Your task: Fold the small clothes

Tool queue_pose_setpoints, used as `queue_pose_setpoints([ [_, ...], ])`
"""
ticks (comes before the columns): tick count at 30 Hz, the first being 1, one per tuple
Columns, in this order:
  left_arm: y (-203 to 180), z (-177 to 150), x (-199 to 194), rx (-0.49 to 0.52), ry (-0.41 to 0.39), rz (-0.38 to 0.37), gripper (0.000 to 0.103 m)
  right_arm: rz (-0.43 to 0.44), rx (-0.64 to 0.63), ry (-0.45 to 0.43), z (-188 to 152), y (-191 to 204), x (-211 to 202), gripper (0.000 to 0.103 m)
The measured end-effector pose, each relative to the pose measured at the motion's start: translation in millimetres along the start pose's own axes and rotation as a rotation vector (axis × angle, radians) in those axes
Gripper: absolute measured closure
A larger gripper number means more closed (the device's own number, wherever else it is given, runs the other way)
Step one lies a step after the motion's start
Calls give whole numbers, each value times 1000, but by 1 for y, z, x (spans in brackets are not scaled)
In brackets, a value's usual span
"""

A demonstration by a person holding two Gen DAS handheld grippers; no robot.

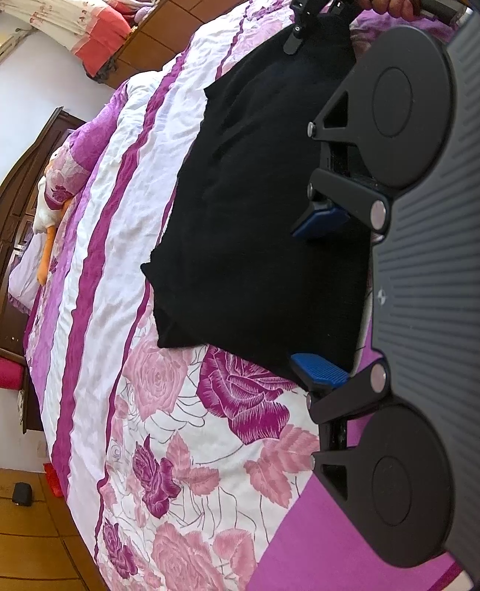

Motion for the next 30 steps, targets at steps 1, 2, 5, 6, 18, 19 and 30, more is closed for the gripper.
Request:
queue_pose_setpoints([
  [1,0,0,-1,-3,-1,0,30,7,2,-6,1,4,-2,76],
  [2,1,0,-2,-7,-2,-1,30,16,2,-12,3,8,-4,77],
  [5,2,0,-5,-14,-1,-3,30,21,-9,-16,6,21,-8,77],
  [6,2,0,-5,-17,-1,-5,30,17,-15,-15,6,24,-8,77],
  [18,10,-1,-14,-46,-2,-8,30,63,-40,-1,6,69,-14,78],
  [19,10,0,-14,-48,-3,-7,30,67,-47,0,5,73,-14,78],
  [30,16,-1,-17,-59,-4,-8,30,100,-121,26,-3,113,-9,79],
])
Point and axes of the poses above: each gripper's, at about its wrist camera, not at the fingertips, and x roughly the way its jaws point, y to its left, z to its top, the point moved 8 cm from there along x, roughly the way its jaws point, and after that the axes turned 4 degrees about x, right-handed, at the moved point
